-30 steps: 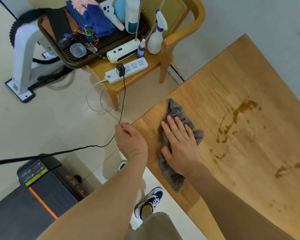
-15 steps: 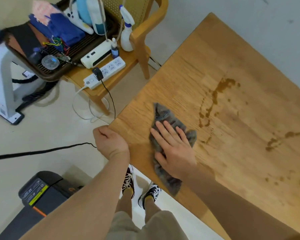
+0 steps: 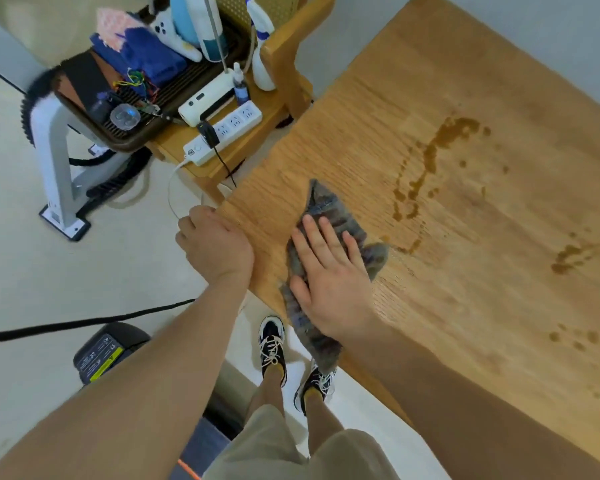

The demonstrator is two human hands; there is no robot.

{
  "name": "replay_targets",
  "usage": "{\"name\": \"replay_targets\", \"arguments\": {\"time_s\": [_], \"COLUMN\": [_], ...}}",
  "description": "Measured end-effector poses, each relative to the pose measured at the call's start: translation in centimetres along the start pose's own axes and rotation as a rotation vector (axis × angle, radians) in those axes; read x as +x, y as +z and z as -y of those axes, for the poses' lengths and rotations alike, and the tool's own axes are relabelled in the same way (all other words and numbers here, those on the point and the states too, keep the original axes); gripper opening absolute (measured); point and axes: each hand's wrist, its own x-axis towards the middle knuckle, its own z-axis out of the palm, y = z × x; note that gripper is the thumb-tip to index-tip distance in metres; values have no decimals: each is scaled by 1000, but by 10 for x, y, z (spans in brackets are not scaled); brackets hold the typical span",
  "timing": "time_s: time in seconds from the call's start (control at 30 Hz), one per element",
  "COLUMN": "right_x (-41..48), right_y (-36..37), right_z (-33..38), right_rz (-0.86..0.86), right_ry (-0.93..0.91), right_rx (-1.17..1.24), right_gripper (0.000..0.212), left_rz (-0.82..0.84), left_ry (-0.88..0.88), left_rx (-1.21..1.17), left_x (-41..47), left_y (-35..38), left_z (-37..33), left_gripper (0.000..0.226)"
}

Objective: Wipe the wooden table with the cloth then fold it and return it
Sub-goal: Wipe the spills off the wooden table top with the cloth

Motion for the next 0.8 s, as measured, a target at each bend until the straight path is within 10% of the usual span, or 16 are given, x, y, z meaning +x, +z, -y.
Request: {"name": "replay_targets", "arguments": {"time_s": [0.2,0.8], "right_x": [-104,-66], "right_y": [5,6], "right_z": [-60,-52], "right_rz": [-11,-29], "right_ry": [-42,-181], "right_rx": [5,-77], "right_gripper": [60,64], "left_rz": [129,153], "left_ry": [797,636], "left_rx": [313,237], "left_x": [-17,-69], "left_y": [-4,9], "left_z": [-7,-14], "left_gripper": [40,61]}}
